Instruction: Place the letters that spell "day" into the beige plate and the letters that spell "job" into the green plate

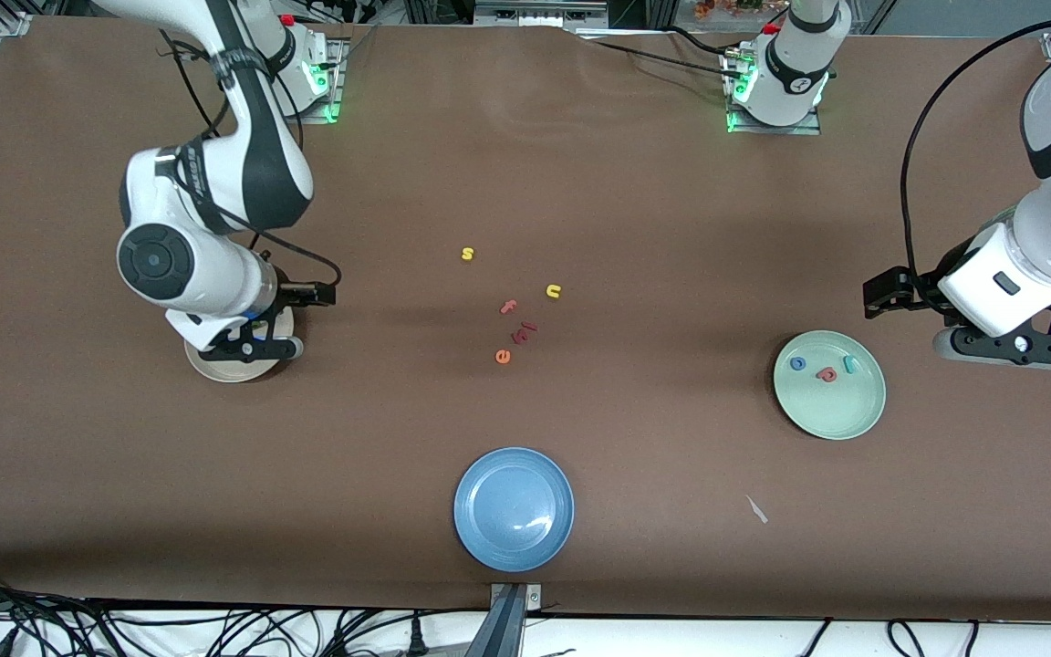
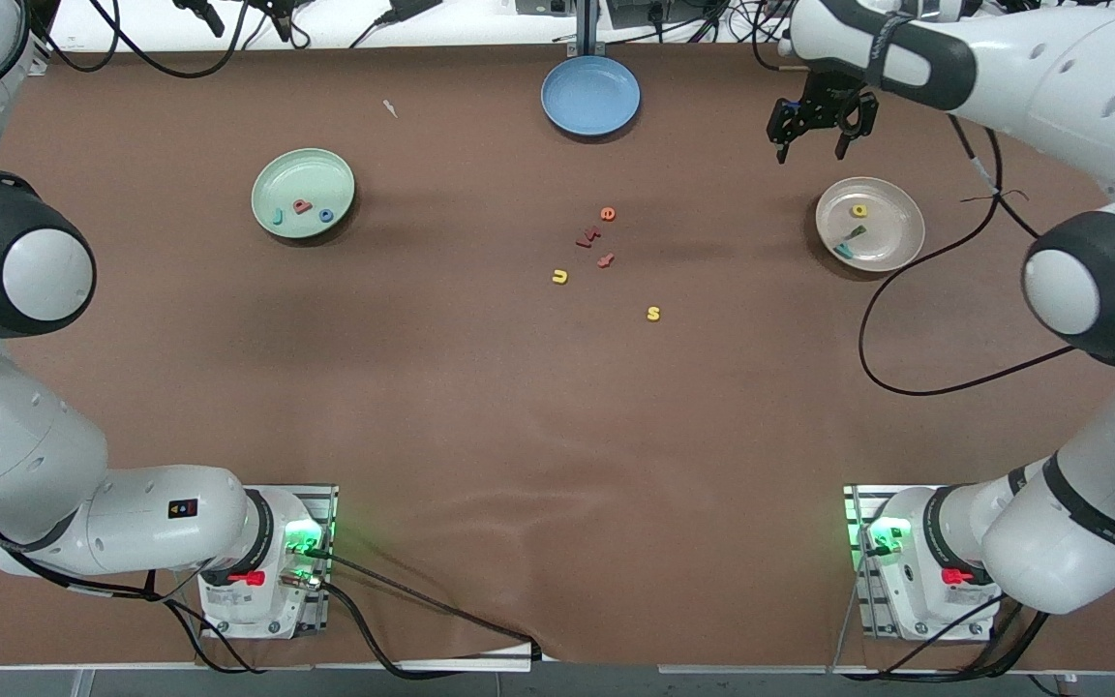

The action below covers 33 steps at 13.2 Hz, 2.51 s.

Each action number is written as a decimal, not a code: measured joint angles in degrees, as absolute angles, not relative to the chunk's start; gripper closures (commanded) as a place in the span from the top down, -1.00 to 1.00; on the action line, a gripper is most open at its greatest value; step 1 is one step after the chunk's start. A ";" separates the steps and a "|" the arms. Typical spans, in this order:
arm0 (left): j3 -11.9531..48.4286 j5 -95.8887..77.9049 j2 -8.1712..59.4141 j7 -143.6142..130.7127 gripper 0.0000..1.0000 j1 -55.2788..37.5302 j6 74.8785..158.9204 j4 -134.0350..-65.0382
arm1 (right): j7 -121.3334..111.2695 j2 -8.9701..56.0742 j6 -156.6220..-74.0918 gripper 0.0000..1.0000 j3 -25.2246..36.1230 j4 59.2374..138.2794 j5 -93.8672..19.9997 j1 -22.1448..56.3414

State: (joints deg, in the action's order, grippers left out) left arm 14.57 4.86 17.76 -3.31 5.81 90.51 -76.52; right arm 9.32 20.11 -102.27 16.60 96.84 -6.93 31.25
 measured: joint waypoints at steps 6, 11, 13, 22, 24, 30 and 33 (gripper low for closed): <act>14.67 4.85 17.68 -3.31 1.00 5.76 90.61 -76.52 | 9.08 7.63 -94.37 1.00 1.62 97.65 -1.15 13.36; 14.78 4.85 17.66 -3.31 1.00 5.75 90.65 -76.52 | 4.99 1.04 -89.64 1.00 0.98 98.25 0.92 7.79; 14.84 4.85 17.66 -3.31 1.00 5.73 90.65 -76.52 | 4.78 0.24 -88.40 1.00 2.35 97.91 0.93 7.23; 14.98 4.85 17.66 -3.31 1.00 5.70 90.65 -76.52 | 3.55 -0.34 -87.86 1.00 5.20 95.43 0.89 5.53; 14.98 4.85 17.66 -3.31 1.00 5.70 90.65 -76.52 | 3.55 -0.34 -89.75 1.00 5.02 95.41 0.89 5.73; 14.98 4.85 17.66 -3.31 1.00 5.56 90.65 -76.56 | 1.14 -0.34 -91.47 1.00 5.01 95.39 0.90 5.92; 14.98 4.85 17.66 -3.31 1.00 5.53 90.65 -76.57 | 0.85 -0.34 -91.50 1.00 5.01 95.39 0.90 5.87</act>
State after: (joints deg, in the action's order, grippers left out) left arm 14.98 4.85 17.66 -3.31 5.53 90.65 -76.57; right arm 0.85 -0.34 -91.50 5.01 95.39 0.90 5.87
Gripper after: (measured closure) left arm 0.000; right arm 0.000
